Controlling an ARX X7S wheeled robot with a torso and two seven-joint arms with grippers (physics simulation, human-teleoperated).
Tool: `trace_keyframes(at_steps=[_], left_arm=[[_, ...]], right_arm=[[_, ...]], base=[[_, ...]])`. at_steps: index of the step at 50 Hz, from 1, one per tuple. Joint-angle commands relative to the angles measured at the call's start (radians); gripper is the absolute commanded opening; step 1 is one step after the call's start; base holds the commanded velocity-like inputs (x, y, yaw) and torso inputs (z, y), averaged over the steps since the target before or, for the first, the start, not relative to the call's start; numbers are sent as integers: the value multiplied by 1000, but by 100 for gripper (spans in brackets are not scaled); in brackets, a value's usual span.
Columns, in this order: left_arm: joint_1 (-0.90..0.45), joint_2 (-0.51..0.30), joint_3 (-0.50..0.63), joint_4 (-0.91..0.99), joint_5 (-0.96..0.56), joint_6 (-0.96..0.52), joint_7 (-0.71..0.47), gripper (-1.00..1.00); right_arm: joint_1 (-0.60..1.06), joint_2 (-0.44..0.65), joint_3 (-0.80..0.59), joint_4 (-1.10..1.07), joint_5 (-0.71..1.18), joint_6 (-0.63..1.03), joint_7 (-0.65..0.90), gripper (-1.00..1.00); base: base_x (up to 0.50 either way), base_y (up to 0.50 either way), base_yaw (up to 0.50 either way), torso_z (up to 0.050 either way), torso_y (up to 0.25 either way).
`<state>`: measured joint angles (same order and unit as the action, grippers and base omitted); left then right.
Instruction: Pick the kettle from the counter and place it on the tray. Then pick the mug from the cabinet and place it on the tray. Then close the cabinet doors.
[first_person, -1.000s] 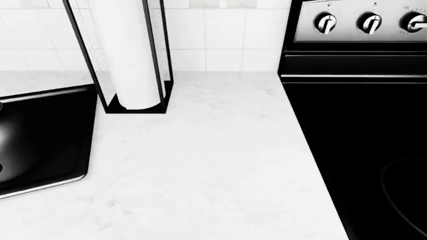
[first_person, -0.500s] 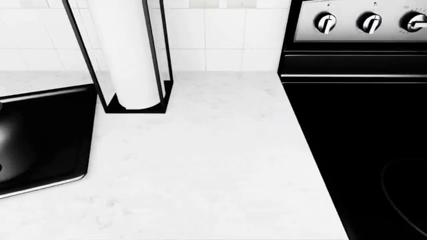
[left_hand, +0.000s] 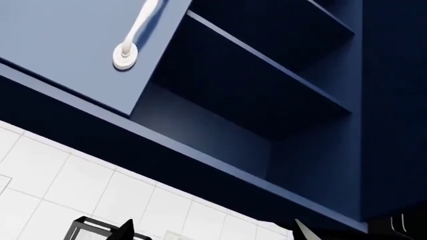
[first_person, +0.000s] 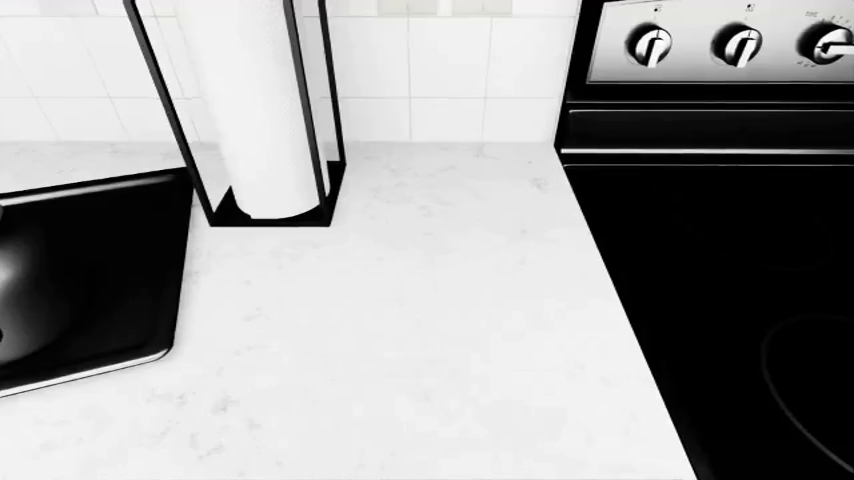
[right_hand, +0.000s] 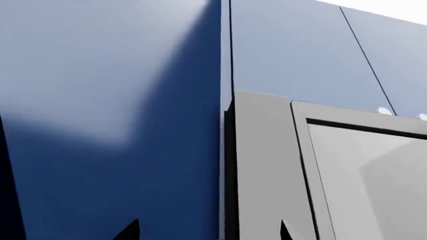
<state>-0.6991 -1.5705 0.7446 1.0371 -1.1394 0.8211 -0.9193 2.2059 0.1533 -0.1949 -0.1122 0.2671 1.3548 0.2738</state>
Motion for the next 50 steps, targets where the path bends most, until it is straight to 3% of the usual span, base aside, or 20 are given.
trace_keyframes(at_steps=[1,17,50], left_arm=[[31,0,25,-13,37,35,0,100],[76,0,62,-30,57,104,24,100],[132,0,106,-56,128,161,16,100]], right_arm=[[-60,-104,-51,41,170,-83,-31,100],[-93,-122,-245,268,121,-251,-56,100],[-135,-98,-658,441,35,-436,-134,100]], base=[[0,0,0,0,0],[0,0,0,0,0],[0,0,0,0,0]])
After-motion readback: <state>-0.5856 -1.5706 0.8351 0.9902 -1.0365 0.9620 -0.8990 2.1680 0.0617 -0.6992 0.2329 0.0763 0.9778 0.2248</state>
